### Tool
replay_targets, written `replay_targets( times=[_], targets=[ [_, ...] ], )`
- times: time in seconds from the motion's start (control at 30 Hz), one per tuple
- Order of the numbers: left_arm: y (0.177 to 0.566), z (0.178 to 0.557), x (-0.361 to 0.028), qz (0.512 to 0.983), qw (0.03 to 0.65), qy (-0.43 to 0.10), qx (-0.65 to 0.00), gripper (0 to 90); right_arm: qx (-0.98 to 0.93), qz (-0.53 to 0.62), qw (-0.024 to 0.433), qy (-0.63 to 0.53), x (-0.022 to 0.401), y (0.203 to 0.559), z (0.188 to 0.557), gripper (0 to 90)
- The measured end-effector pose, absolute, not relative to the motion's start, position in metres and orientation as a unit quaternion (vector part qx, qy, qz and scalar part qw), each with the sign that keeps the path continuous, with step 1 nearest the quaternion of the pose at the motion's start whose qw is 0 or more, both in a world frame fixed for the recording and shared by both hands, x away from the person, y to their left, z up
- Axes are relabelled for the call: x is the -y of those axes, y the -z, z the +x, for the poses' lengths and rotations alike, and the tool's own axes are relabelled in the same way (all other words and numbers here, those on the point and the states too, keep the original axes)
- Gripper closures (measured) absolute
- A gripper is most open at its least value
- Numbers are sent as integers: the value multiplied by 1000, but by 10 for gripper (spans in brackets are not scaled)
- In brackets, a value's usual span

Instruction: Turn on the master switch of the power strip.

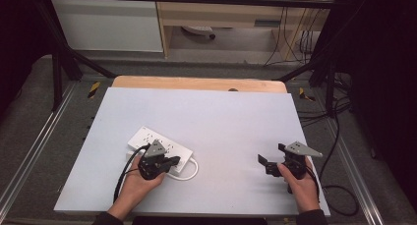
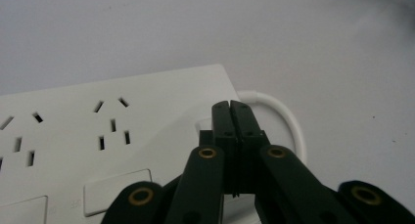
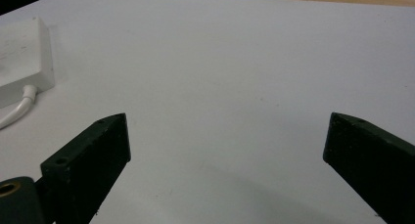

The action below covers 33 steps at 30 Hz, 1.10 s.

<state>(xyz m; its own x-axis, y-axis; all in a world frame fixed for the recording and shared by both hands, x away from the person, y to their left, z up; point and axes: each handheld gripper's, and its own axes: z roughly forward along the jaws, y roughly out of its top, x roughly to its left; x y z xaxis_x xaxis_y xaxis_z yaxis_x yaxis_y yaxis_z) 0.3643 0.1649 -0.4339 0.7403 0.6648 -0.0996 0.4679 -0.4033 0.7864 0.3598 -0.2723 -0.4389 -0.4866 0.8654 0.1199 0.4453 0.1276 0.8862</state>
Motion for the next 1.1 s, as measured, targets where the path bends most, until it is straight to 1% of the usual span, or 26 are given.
replay_targets(
  times=[0.43,0.73,1.1],
  targets=[
    [436,366,-158,832,425,-118,-337,900,-715,458,222,-479,273,438,359,44],
    [437,367,-161,830,428,-104,-343,900,-716,459,219,-478,273,438,359,43],
    [437,367,-162,829,427,-103,-345,900,-716,459,219,-479,273,439,359,42]
  ],
)
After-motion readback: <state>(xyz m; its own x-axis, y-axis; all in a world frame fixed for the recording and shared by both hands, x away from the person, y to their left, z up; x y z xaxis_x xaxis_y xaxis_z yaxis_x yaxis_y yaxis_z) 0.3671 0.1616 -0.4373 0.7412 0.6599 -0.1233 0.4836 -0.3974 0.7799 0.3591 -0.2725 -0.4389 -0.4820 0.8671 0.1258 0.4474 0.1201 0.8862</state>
